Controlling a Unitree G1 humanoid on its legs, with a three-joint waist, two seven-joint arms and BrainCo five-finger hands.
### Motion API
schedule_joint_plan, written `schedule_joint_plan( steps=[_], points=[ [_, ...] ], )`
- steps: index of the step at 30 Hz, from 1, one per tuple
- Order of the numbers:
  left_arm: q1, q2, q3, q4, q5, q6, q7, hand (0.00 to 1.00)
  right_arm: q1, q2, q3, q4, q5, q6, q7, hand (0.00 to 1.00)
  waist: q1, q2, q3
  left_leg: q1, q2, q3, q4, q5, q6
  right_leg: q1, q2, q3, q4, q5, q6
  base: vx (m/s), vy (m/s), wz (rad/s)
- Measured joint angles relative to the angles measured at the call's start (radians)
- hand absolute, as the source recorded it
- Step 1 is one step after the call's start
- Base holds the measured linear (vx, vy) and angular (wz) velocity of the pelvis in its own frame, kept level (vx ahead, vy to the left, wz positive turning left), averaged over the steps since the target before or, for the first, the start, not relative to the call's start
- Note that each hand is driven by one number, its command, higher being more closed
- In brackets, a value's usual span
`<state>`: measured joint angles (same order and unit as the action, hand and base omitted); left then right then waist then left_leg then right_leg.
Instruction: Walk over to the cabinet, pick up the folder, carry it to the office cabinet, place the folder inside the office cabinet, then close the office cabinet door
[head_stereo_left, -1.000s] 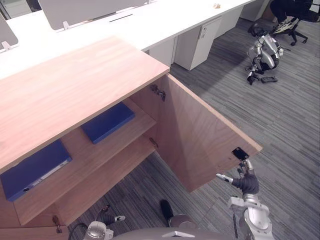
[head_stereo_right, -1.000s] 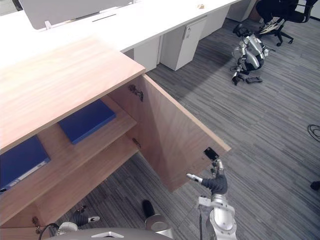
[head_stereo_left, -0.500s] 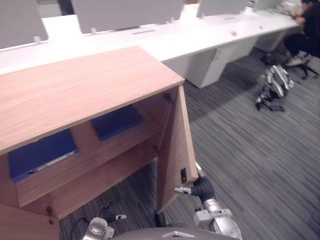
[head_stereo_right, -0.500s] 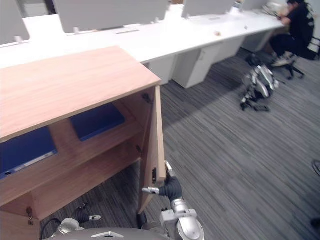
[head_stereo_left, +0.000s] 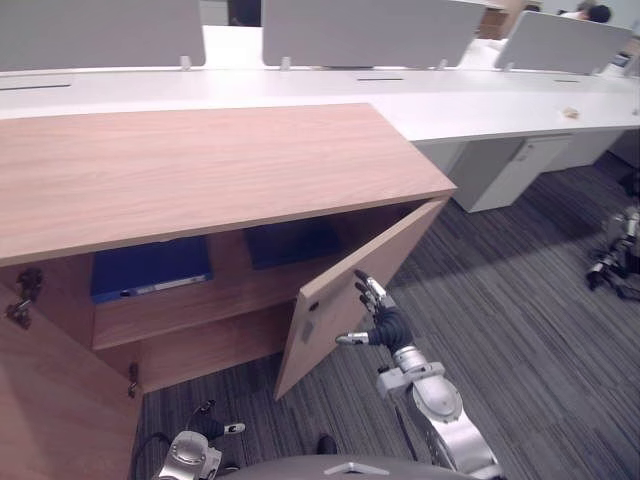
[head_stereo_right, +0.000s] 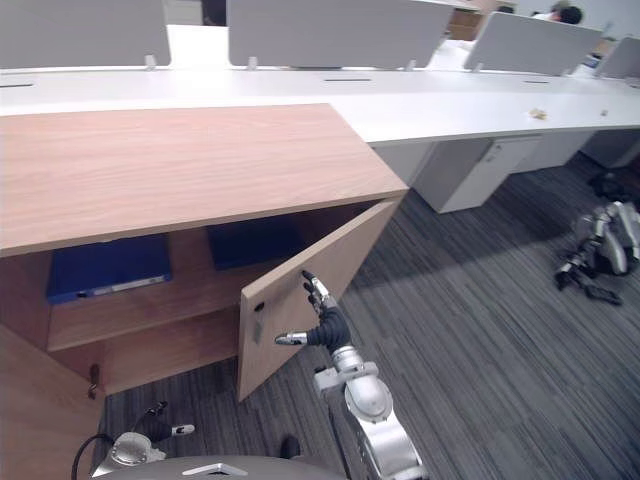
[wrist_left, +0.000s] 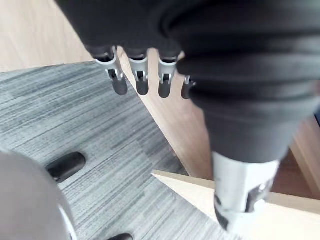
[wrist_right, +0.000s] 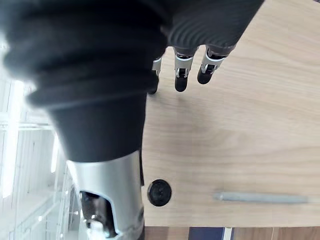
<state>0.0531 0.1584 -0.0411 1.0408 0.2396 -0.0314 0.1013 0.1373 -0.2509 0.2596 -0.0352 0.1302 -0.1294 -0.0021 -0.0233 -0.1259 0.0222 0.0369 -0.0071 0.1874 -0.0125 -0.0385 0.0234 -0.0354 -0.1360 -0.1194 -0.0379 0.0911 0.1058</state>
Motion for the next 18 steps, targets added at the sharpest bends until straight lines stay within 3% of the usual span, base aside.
schedule_joint_plan(
  steps=[7,9,11,18],
  points=[
    [0.009,0.024,0.006,-0.009,-0.023,-0.001,0.003,0.0,-0.199,-0.017,-0.051,0.293,0.0,0.011,-0.042,0.0,0.038,0.023,0.022,-0.038,-0.031,-0.104,-0.009,0.024,0.02,0.006,-0.029,-0.085,0.017,-0.02,0.003,0.01,0.028,0.47],
    [0.018,0.019,0.02,-0.011,-0.043,-0.001,0.005,0.0,-0.251,-0.018,-0.095,0.363,-0.004,0.016,-0.073,0.0,0.045,0.051,0.045,-0.037,-0.036,-0.132,-0.015,0.03,0.021,0.02,-0.034,-0.108,0.019,-0.029,0.002,0.0,0.003,0.37],
    [0.032,0.019,0.023,-0.011,-0.062,-0.001,0.008,0.0,-0.278,-0.02,-0.12,0.411,-0.016,0.023,-0.083,0.0,0.052,0.061,0.054,-0.035,-0.036,-0.146,-0.033,0.043,0.02,0.02,-0.033,-0.121,0.019,-0.032,0.0,0.0,-0.019,0.25],
    [0.045,0.015,0.039,-0.013,-0.101,-0.001,0.024,0.0,-0.309,-0.012,-0.164,0.539,-0.033,0.029,-0.117,0.0,0.056,0.055,0.059,-0.025,-0.035,-0.209,-0.051,0.065,0.016,0.049,-0.03,-0.167,0.017,-0.04,-0.008,0.02,-0.013,0.28]
  ],
)
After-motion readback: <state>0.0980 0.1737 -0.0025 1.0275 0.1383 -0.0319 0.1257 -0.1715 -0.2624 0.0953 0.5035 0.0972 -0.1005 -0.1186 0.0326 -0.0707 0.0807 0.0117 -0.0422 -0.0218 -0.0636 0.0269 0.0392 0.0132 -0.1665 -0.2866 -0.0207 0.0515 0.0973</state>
